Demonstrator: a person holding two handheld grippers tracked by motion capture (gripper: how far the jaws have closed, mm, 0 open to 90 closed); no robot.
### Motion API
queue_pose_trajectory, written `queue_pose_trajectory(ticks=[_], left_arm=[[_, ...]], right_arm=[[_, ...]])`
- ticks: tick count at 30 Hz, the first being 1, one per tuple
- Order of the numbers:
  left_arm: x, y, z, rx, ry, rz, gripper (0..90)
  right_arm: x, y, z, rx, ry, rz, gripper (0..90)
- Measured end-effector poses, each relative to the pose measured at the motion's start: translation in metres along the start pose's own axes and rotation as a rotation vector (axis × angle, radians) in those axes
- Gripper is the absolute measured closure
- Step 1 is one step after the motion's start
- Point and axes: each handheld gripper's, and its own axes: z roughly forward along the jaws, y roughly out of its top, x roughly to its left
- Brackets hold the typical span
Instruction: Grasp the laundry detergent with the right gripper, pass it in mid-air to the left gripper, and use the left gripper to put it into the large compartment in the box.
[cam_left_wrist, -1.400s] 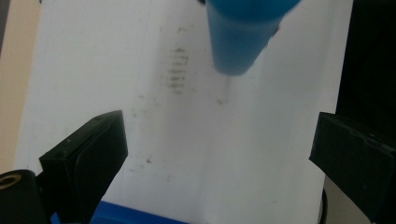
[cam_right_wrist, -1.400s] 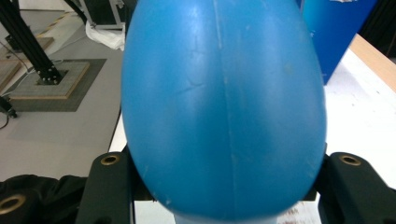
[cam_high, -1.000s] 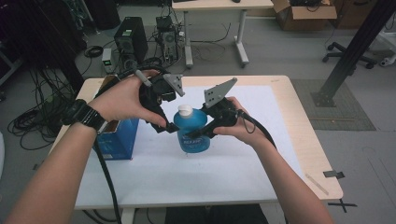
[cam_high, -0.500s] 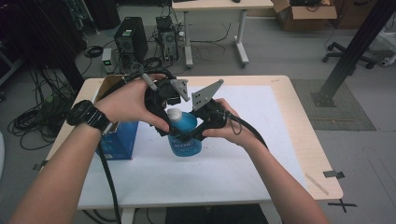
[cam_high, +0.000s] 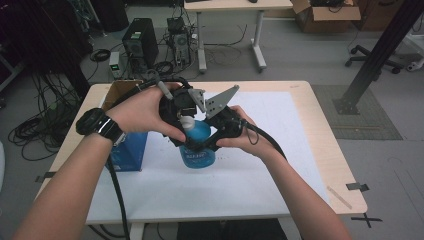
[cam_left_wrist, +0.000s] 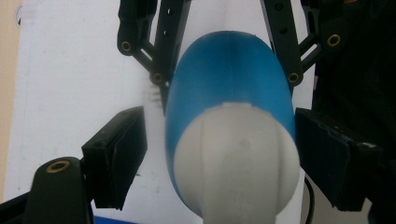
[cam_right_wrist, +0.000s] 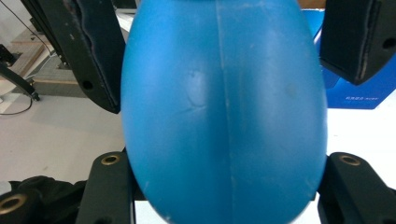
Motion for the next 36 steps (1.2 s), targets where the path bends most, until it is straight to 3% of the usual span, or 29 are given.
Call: queue_pose_trajectory(ticks=[13,23,36], left_arm=[[-0.0007,0.0033,0.0027,0.042,-0.004,0.002,27.7],[-0.0008,0.0054,0.0041,0.046,-0.014,0.0,35.3],[-0.0002,0.0059,0.0053,0.043,-0.016,-0.004,37.4]], right_arm=[[0.001,-0.0018,0.0017,0.003,-0.001,0.002,42.7],[0.0016,-0.0018,0.0014,0.001,-0.003,-0.001,42.7],[0.0,-0.0038,0.0024,0.001,0.0,0.007,42.7]])
